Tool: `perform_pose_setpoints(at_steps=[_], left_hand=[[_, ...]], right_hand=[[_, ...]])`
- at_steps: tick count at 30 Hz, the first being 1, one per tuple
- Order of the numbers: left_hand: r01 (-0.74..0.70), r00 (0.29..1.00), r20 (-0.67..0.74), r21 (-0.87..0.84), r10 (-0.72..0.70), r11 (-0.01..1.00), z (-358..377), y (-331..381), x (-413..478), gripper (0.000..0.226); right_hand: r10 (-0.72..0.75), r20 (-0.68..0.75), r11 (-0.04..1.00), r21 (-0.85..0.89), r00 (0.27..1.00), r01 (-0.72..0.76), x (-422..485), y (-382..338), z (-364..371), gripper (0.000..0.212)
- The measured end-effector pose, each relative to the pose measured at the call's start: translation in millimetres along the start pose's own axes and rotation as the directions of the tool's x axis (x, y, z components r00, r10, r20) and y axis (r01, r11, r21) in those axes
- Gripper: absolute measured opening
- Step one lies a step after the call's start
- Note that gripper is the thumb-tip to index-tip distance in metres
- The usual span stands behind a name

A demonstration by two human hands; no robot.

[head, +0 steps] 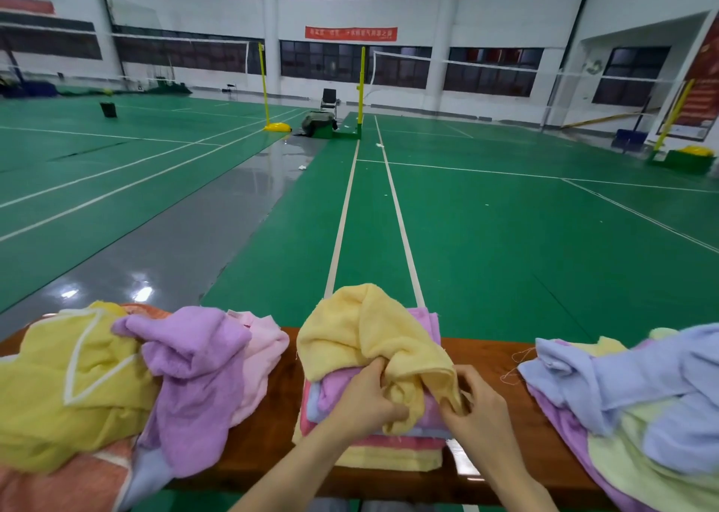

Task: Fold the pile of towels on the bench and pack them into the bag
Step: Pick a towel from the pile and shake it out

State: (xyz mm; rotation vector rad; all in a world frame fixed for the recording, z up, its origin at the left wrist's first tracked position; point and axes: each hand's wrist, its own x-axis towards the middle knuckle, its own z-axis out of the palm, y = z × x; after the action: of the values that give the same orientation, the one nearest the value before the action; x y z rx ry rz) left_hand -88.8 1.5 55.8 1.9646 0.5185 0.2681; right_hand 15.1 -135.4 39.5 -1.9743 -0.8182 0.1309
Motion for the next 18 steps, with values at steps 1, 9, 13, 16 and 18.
perform_pose_setpoints(at_steps=[1, 9, 13, 16, 18], left_hand=[[-0.009, 0.998, -0.062, 0.082, 0.014, 0.997, 1.0, 0.7, -4.9, 0.045], [-0.022, 0.968, -0.185, 0.607, 0.168, 0.794, 17.2, 4.4, -22.8, 0.050], [-0.067, 0.948, -0.267, 0.365, 0.174, 0.928, 1.3, 19.1, -20.9, 0.026], [-0.077, 0.890, -0.415, 0.270, 0.188, 0.960, -36.5, 38.8, -7.6, 0.025], [-0.101, 0.843, -0.498, 0.225, 0.204, 0.969, -68.8, 53.7, 4.4, 0.026]], right_hand=[[0.025, -0.031, 0.998, -0.050, 0.999, -0.027, -1.8, 2.5, -2.7, 0.022], [0.216, -0.200, 0.948, -0.193, 0.956, -0.255, -8.1, 10.0, -19.4, 0.012], [0.165, -0.154, 0.969, -0.159, 0.974, -0.189, 0.1, 9.3, -39.1, 0.022], [0.070, -0.190, 0.989, -0.118, 0.979, -0.093, 16.9, -0.3, -60.6, 0.026], [-0.018, -0.244, 0.995, -0.102, 0.970, -0.007, 36.7, -14.4, -74.2, 0.023]])
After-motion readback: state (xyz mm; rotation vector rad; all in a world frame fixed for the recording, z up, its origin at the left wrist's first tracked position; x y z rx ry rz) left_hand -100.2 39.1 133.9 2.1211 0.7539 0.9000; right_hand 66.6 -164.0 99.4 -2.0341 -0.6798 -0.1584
